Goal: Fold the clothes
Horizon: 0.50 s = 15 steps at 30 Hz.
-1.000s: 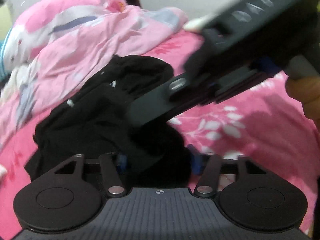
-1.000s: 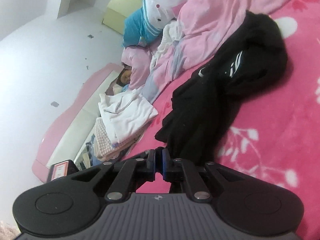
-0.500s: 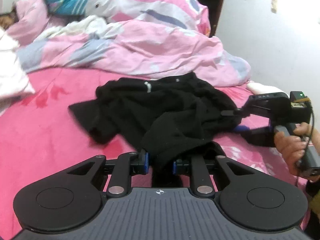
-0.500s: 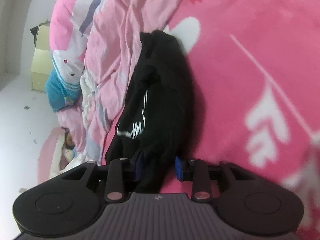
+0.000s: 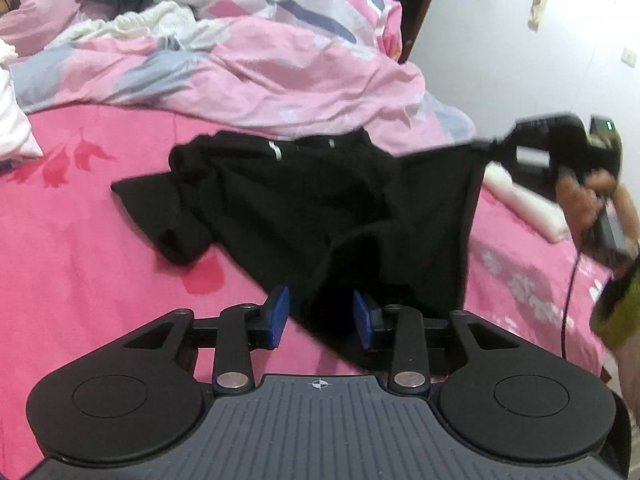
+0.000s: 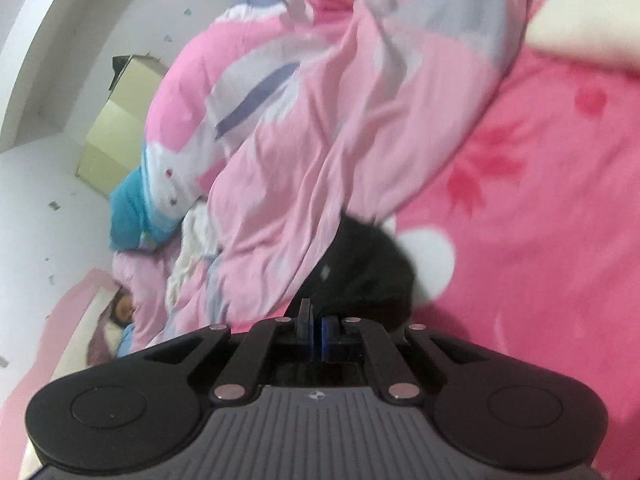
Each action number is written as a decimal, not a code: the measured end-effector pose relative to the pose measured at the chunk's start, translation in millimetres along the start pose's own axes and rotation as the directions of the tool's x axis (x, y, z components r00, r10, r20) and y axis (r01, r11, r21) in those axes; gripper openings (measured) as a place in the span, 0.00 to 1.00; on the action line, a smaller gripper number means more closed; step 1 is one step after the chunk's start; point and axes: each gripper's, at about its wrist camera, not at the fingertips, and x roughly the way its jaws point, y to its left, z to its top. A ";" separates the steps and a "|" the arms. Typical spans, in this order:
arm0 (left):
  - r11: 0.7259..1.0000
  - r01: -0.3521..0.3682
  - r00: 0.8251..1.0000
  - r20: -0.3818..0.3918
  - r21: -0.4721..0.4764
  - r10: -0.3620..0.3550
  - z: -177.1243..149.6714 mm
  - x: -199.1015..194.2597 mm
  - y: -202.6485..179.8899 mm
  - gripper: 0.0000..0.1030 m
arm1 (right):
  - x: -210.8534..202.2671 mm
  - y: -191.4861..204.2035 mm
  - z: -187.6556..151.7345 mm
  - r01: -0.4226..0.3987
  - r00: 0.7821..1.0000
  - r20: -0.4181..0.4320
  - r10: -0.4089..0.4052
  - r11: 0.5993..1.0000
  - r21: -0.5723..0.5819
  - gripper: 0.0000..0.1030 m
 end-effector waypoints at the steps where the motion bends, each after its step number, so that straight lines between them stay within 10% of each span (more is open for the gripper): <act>1: 1.000 0.002 1.000 -0.009 0.005 -0.002 -1.3 1.4 -0.7 0.34 | 2.3 -0.4 6.3 0.018 1.000 0.013 -0.018 1.000 -0.016 0.03; 11: 1.000 -0.010 0.998 -0.062 0.003 0.010 -4.3 8.4 2.0 0.34 | 53.3 -54.0 22.7 0.268 0.963 0.028 -0.268 0.963 -0.005 0.05; 15: 0.997 0.000 0.999 -0.045 -0.071 -0.003 5.9 0.8 12.2 0.34 | 18.8 -82.7 10.0 0.200 0.980 0.000 -0.201 0.971 0.132 0.08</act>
